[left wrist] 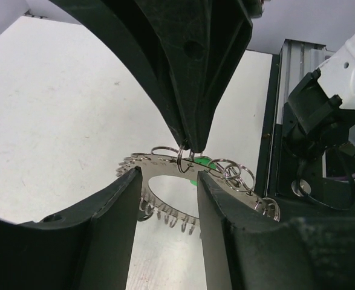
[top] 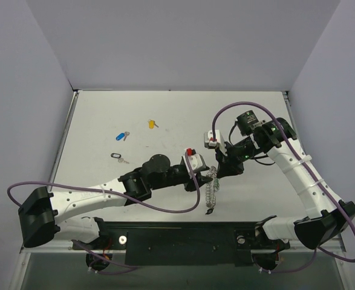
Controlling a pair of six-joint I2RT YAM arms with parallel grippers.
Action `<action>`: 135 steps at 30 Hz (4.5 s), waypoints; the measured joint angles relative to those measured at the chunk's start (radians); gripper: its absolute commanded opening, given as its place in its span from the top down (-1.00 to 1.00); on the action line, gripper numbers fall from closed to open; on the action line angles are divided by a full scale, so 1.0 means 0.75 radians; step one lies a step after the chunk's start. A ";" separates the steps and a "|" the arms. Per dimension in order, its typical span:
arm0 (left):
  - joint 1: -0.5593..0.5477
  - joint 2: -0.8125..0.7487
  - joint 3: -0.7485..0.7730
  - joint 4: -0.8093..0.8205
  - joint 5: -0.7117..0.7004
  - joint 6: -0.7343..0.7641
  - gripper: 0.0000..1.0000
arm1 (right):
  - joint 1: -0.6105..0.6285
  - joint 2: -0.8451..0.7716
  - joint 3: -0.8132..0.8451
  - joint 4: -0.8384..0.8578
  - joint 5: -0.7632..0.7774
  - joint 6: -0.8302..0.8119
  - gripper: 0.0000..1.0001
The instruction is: Put the keys on the keyring
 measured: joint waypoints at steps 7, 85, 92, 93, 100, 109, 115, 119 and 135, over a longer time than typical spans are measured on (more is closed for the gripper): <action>-0.013 0.062 0.006 0.006 0.015 0.031 0.24 | 0.000 0.001 0.000 -0.006 0.001 -0.005 1.00; 0.002 0.063 -0.466 1.229 -0.107 -0.513 1.00 | -0.284 -0.142 -0.267 0.455 -0.577 0.588 0.18; 0.001 0.084 -0.473 1.240 -0.145 -0.566 1.00 | -0.309 -0.146 -0.267 0.509 -0.683 0.663 0.17; 0.002 0.084 -0.473 1.243 -0.149 -0.570 1.00 | -0.309 -0.146 -0.267 0.513 -0.689 0.665 0.18; 0.002 0.084 -0.473 1.245 -0.155 -0.599 1.00 | -0.309 -0.155 -0.281 0.552 -0.716 0.699 0.20; 0.012 0.069 -0.473 1.245 -0.155 -0.615 1.00 | -0.309 -0.157 -0.343 0.605 -0.720 0.741 0.22; 0.021 0.042 -0.473 1.248 -0.154 -0.619 1.00 | -0.309 -0.157 -0.376 0.643 -0.721 0.774 0.27; 0.026 0.040 -0.473 1.249 -0.150 -0.623 1.00 | -0.307 -0.157 -0.376 0.659 -0.728 0.788 0.28; 0.027 0.040 -0.473 1.249 -0.124 -0.635 1.00 | -0.269 -0.157 -0.376 0.656 -0.738 0.732 0.27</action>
